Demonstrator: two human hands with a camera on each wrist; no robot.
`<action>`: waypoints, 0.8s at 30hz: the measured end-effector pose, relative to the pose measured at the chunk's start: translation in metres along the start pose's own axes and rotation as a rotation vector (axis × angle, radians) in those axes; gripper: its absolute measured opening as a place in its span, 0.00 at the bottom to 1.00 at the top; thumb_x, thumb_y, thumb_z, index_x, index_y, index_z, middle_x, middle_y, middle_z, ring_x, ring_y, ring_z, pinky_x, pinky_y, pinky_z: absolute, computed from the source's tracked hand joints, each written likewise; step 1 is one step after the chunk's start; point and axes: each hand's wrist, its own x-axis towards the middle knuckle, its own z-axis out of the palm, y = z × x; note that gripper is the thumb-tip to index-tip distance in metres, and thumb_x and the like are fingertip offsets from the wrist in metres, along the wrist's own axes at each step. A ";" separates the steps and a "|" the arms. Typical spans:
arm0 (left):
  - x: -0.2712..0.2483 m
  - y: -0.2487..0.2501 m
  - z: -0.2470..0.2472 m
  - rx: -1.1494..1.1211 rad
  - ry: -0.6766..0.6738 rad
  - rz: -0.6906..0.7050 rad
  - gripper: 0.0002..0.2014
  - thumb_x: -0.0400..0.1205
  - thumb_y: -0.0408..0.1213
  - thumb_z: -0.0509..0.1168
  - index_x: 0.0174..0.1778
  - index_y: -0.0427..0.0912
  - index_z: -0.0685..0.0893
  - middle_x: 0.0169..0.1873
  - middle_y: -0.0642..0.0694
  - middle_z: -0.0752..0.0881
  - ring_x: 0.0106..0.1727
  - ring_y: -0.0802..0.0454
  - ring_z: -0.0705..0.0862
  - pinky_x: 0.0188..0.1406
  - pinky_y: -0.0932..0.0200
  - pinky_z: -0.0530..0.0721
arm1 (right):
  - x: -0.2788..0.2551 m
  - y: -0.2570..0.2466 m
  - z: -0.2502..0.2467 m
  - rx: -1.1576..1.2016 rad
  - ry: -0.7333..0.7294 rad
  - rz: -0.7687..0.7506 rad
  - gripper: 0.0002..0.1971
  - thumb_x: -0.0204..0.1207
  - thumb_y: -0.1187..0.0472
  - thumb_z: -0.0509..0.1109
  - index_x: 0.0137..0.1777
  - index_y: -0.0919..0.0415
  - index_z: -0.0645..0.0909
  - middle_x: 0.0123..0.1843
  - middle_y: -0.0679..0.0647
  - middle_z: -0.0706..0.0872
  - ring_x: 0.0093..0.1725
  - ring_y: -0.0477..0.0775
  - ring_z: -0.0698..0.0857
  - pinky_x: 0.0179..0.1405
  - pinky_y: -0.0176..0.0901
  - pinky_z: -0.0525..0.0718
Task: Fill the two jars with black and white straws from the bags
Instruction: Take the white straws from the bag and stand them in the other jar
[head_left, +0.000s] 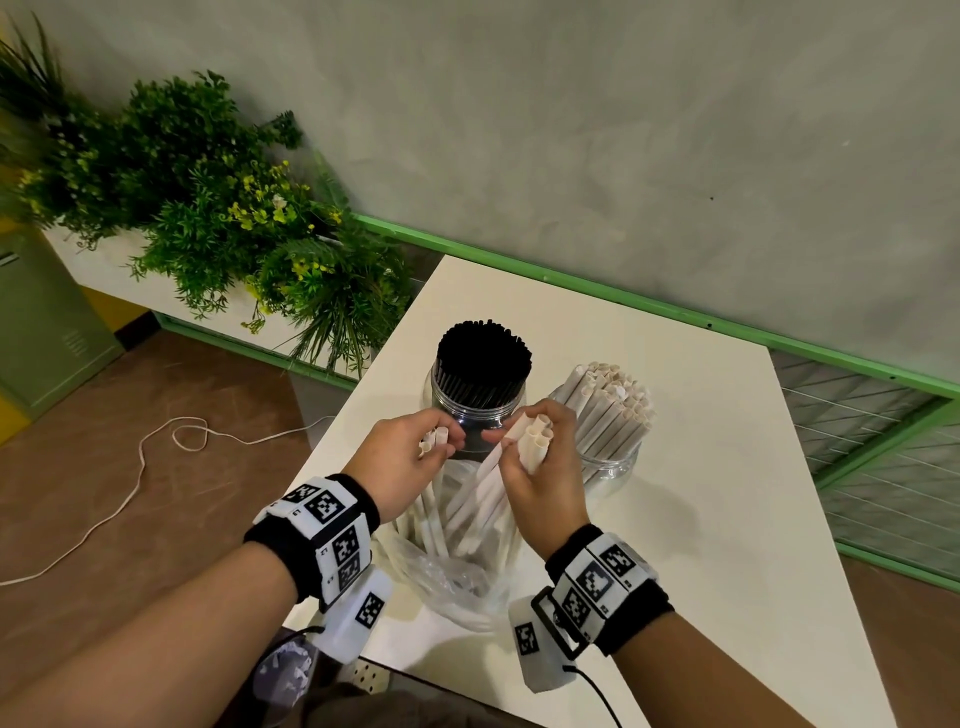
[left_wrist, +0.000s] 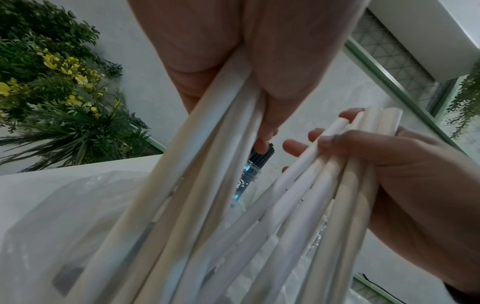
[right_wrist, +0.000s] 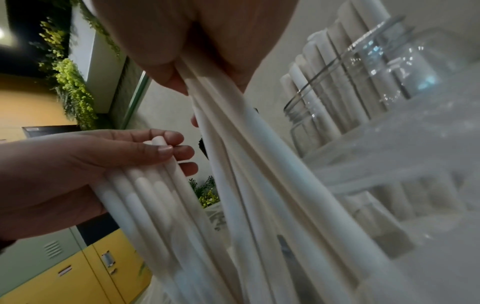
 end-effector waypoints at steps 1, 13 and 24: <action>0.000 0.000 0.000 -0.010 -0.002 0.003 0.09 0.81 0.32 0.65 0.47 0.54 0.82 0.42 0.58 0.89 0.44 0.75 0.82 0.37 0.81 0.72 | 0.001 0.001 -0.001 -0.016 -0.006 0.003 0.25 0.76 0.66 0.63 0.57 0.31 0.63 0.50 0.60 0.86 0.54 0.50 0.87 0.55 0.30 0.77; 0.005 0.002 0.006 0.008 0.003 0.026 0.10 0.82 0.30 0.61 0.45 0.52 0.81 0.42 0.57 0.88 0.46 0.70 0.84 0.39 0.81 0.74 | 0.058 -0.060 -0.072 0.162 0.232 -0.168 0.24 0.77 0.82 0.57 0.55 0.51 0.60 0.49 0.54 0.75 0.46 0.62 0.90 0.51 0.47 0.84; 0.008 0.007 0.011 0.023 -0.006 0.043 0.09 0.82 0.31 0.61 0.44 0.52 0.81 0.42 0.58 0.88 0.46 0.69 0.84 0.39 0.80 0.74 | 0.082 -0.072 -0.101 0.168 0.547 -0.333 0.23 0.73 0.85 0.55 0.56 0.58 0.58 0.51 0.60 0.72 0.42 0.65 0.86 0.55 0.63 0.84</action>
